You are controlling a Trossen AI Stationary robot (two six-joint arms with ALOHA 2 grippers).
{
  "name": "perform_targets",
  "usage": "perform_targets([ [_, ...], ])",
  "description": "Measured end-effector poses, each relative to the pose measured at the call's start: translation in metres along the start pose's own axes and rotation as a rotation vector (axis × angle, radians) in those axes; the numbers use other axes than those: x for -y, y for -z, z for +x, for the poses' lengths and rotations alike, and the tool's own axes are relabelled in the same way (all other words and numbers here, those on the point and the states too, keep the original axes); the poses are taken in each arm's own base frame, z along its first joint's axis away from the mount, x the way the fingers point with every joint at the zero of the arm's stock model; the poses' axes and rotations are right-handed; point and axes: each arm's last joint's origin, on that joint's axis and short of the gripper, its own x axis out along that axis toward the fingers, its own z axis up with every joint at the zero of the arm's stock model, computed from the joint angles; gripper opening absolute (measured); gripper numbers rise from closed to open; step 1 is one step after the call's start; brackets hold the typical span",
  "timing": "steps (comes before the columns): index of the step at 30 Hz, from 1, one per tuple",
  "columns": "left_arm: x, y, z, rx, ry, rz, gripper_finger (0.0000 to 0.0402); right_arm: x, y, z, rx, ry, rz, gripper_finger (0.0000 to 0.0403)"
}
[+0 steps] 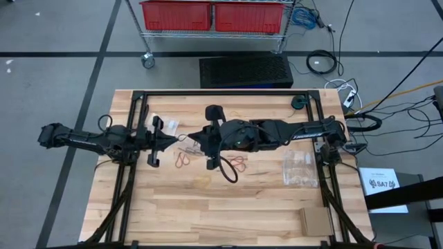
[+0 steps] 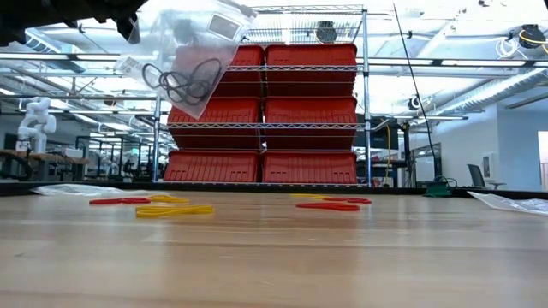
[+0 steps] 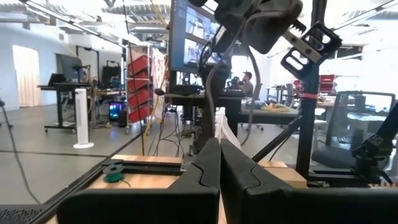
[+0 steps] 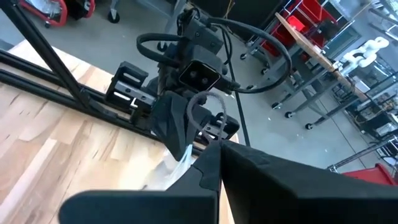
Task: Sort rubber bands
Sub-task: Put the rubber band into the zip bag
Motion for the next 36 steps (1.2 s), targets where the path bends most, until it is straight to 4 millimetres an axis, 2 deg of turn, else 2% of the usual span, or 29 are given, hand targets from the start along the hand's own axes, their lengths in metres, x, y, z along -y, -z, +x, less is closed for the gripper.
perform_targets([
  [16, 0.000, -0.002, 0.000, 0.016, 0.003, -0.002, 0.0000, -0.009, 0.004, 0.010, -0.001, -0.067, 0.073, 0.0000],
  [26, 0.000, -0.002, 0.000, 0.017, 0.003, -0.003, 0.0000, -0.013, 0.027, 0.029, -0.147, -0.085, 0.223, 0.0000],
  [36, 0.000, -0.001, 0.000, 0.016, 0.002, -0.003, 0.0000, -0.012, 0.037, 0.030, -0.229, -0.106, 0.295, 0.0000],
])
